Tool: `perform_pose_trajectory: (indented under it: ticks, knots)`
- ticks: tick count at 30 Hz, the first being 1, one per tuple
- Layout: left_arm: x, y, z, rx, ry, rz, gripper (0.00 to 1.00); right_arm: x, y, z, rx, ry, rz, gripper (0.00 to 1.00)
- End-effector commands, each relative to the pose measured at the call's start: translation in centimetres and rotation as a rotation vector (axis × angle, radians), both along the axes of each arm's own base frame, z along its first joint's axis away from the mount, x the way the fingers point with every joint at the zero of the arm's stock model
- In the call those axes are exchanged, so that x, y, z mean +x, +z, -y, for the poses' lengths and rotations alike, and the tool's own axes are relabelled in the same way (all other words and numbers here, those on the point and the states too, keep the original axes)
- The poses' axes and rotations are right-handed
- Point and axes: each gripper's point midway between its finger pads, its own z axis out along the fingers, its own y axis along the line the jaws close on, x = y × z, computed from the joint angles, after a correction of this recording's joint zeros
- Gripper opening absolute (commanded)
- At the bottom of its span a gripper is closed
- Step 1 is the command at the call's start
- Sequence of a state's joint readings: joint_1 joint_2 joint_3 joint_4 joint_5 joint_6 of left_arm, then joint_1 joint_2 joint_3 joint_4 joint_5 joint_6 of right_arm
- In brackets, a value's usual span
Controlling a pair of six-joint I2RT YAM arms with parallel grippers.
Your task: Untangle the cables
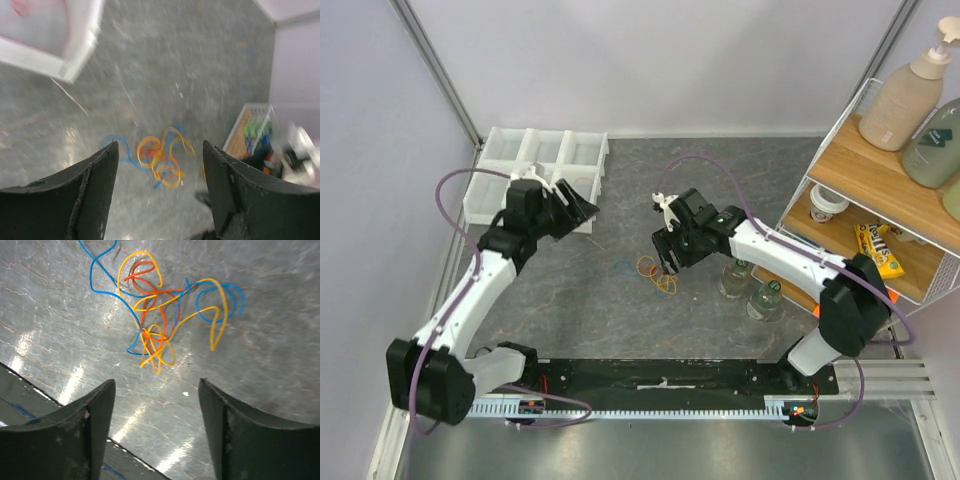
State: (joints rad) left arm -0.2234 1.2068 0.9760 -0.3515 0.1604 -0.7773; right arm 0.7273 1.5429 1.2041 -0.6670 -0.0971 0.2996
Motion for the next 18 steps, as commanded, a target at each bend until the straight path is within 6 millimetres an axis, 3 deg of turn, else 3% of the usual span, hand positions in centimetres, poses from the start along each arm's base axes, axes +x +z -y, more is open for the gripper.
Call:
perform_pose_trajectory:
  ticks: [1, 5, 8, 11, 14, 18]
  knots:
    - [-5.7, -0.9, 5.0, -0.101, -0.178, 0.001, 0.74, 0.1, -0.8, -2.7, 0.088, 0.012, -0.071, 0.68]
    - [-11.7, -2.5, 8.6, -0.205, -0.344, -0.075, 0.73, 0.9, -3.5, -3.4, 0.053, -0.026, -0.121, 0.59]
    - [-14.2, -4.1, 9.4, -0.240, -0.358, -0.140, 0.73, 0.2, -5.2, -2.8, 0.038, -0.042, -0.152, 0.59]
    - [-15.3, -5.1, 9.4, -0.357, -0.272, -0.222, 0.77, -0.5, -7.0, -1.7, -0.001, -0.048, -0.163, 0.58]
    - [-15.6, -6.0, 9.7, -0.448, -0.188, -0.301, 0.80, -0.3, -8.7, 0.0, -0.076, -0.064, -0.125, 0.36]
    - [-14.9, -6.9, 10.5, -0.513, -0.110, -0.396, 0.84, -0.1, -8.1, 0.2, -0.070, -0.052, -0.097, 0.15]
